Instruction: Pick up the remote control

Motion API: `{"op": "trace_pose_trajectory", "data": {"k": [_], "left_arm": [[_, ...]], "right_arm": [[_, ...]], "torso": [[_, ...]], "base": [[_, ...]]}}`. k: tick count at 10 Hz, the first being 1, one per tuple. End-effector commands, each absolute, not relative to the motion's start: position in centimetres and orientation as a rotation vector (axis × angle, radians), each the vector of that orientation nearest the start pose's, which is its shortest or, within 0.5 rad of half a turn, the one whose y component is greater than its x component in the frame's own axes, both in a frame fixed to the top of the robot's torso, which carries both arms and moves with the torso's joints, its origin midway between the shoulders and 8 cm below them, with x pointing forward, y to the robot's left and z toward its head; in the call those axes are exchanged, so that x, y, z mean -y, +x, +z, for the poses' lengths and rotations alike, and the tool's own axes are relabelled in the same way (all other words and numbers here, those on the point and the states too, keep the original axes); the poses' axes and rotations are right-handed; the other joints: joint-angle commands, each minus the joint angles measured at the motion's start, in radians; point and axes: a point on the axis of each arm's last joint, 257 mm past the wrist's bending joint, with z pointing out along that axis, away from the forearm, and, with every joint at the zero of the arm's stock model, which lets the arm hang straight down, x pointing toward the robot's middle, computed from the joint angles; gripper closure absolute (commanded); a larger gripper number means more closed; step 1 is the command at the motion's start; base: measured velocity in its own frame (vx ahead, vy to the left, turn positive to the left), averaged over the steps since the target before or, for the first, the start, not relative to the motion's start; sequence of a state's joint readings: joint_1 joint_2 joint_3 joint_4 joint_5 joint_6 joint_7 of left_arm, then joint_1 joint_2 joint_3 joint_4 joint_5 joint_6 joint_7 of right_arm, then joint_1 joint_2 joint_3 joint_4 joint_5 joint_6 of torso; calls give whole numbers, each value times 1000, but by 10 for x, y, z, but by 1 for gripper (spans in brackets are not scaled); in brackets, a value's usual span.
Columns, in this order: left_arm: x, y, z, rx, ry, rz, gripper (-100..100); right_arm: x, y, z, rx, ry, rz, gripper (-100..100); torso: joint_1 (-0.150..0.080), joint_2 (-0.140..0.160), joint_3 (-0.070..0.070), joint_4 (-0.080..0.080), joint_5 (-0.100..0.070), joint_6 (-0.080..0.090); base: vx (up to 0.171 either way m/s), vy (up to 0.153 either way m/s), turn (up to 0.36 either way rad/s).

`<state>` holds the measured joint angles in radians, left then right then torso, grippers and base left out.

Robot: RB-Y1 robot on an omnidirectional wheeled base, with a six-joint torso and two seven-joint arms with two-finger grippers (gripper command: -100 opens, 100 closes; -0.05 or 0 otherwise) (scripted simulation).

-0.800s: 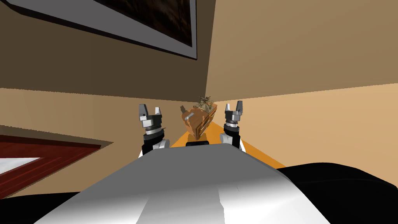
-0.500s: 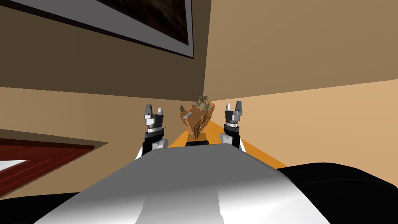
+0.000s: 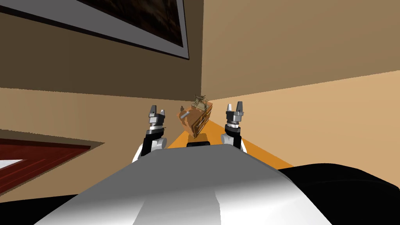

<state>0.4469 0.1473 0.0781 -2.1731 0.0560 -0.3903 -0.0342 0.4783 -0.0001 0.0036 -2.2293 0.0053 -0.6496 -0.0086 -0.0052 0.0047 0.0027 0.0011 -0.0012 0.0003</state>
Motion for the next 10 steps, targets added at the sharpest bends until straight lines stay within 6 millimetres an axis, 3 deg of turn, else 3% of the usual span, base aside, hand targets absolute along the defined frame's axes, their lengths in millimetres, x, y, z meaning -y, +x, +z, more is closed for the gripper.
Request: {"op": "trace_pose_trajectory", "data": {"k": [1,2,5,8,10], "left_arm": [[-313,386,-35,-839,-730,-1179,-100],[-326,397,-50,-877,-772,-1159,-100],[-341,409,-68,-924,-831,-1131,-100],[-373,428,-95,-983,-925,-1082,-100],[-377,431,-109,-1011,-965,-1061,-100]], "right_arm": [[272,329,36,-530,561,1345,0],[272,329,36,-530,561,1345,0],[272,329,36,-530,561,1345,0],[272,329,36,-530,561,1345,0],[272,329,36,-530,561,1344,0]], "torso": [[0,0,0,0,0,0],[1,0,0,0,0,0],[0,0,0,0,0,0],[1,-1,0,0,0,-1],[1,-1,0,0,0,0]], "base": [[-57,-71,-68],[-87,-90,-137],[-59,-80,-79],[-57,-88,-108],[-33,-48,-45]]}}
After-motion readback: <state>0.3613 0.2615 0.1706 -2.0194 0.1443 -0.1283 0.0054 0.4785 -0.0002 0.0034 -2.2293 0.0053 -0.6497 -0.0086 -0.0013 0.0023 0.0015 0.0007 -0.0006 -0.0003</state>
